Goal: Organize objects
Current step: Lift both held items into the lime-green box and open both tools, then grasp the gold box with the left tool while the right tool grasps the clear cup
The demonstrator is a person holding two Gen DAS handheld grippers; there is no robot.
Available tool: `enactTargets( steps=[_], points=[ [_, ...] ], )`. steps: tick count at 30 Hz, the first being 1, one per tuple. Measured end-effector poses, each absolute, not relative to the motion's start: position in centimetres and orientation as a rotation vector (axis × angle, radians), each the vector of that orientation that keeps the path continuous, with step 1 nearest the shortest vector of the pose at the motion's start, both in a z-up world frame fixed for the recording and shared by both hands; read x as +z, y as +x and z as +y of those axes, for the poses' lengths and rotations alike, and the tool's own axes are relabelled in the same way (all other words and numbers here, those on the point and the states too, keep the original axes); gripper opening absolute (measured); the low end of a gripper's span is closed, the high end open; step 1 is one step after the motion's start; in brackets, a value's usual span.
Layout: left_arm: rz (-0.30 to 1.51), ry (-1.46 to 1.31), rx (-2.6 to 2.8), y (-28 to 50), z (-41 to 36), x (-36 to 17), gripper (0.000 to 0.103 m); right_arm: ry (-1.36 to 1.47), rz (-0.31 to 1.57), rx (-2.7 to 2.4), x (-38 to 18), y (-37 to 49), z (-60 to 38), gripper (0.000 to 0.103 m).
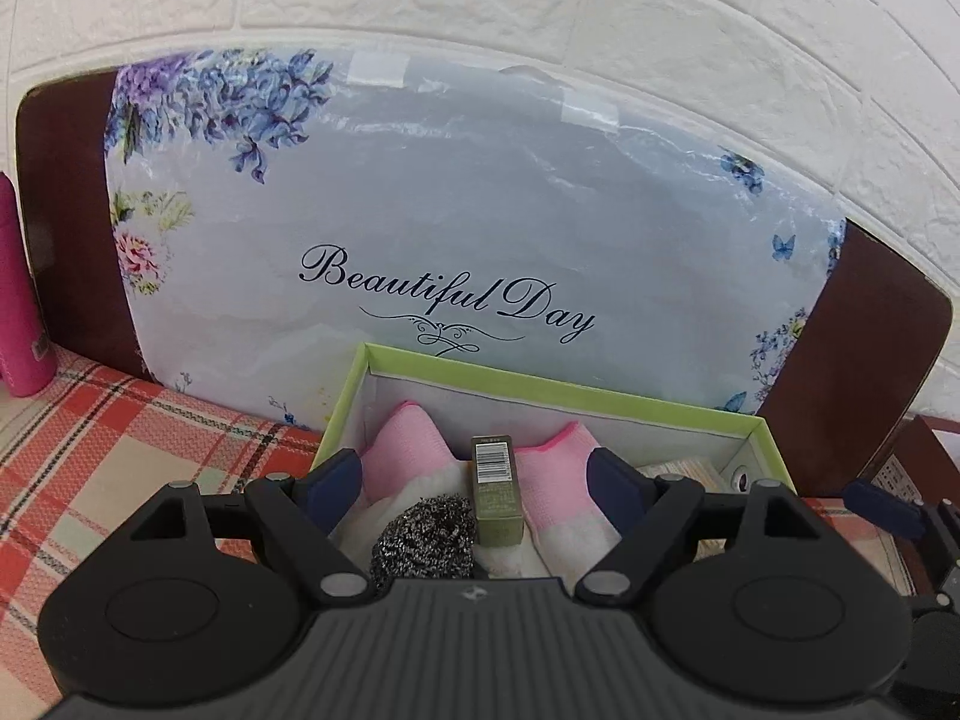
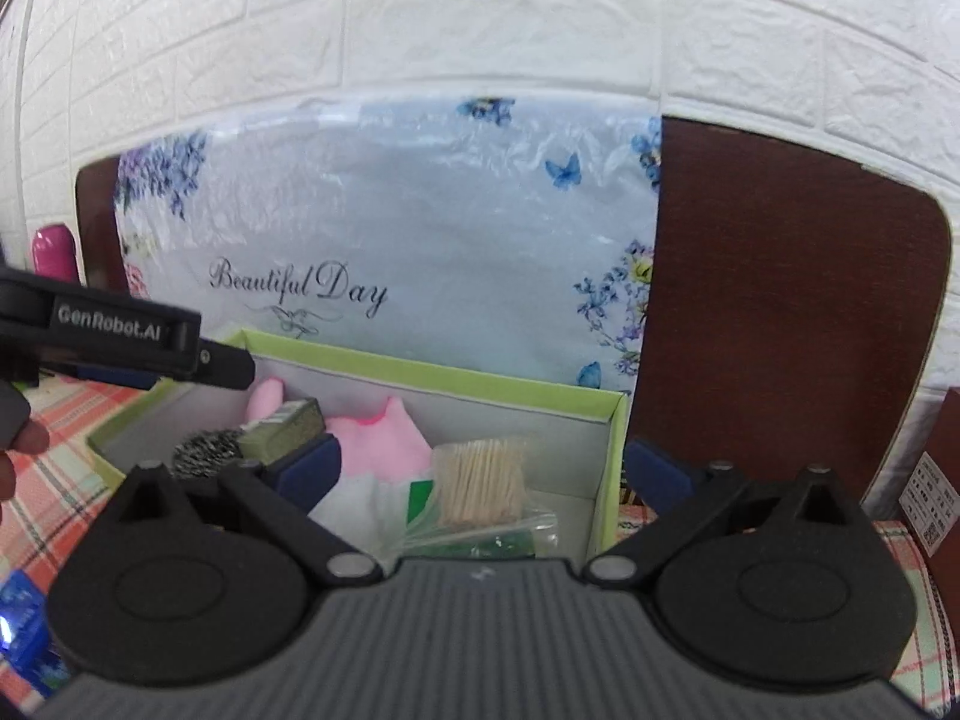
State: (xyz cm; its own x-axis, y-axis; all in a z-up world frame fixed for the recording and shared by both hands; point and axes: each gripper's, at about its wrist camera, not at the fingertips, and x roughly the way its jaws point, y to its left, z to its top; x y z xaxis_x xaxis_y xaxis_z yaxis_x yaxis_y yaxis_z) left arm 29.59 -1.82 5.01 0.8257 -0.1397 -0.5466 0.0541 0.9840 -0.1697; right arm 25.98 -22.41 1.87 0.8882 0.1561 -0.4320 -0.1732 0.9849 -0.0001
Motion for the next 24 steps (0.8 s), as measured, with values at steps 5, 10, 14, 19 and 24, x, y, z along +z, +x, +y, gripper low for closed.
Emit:
enactTargets(
  steps=[5, 10, 14, 19, 24],
  points=[
    [0.569, -0.117, -0.094, 25.7, -2.4, 7.0, 0.085, -0.027, 0.433, 0.160, 4.0, 22.4, -22.8, 0.103],
    [0.534, -0.132, -0.120, 21.3, -2.6, 8.7, 0.085, -0.010, 0.426, 0.143, 5.8, 18.3, -23.3, 0.103],
    [0.504, -0.130, -0.136, 17.9, -2.7, 9.4, 0.085, 0.001, 0.424, 0.133, 6.5, 14.9, -23.5, 0.103],
    [0.494, -0.138, -0.162, 14.0, -2.6, 9.2, 0.086, -0.030, 0.439, 0.108, 6.5, 10.9, -23.4, 0.103],
    [0.514, -0.147, -0.176, 11.1, -2.8, 8.1, 0.086, -0.065, 0.466, 0.084, 5.7, 7.7, -23.2, 0.103]
  ],
)
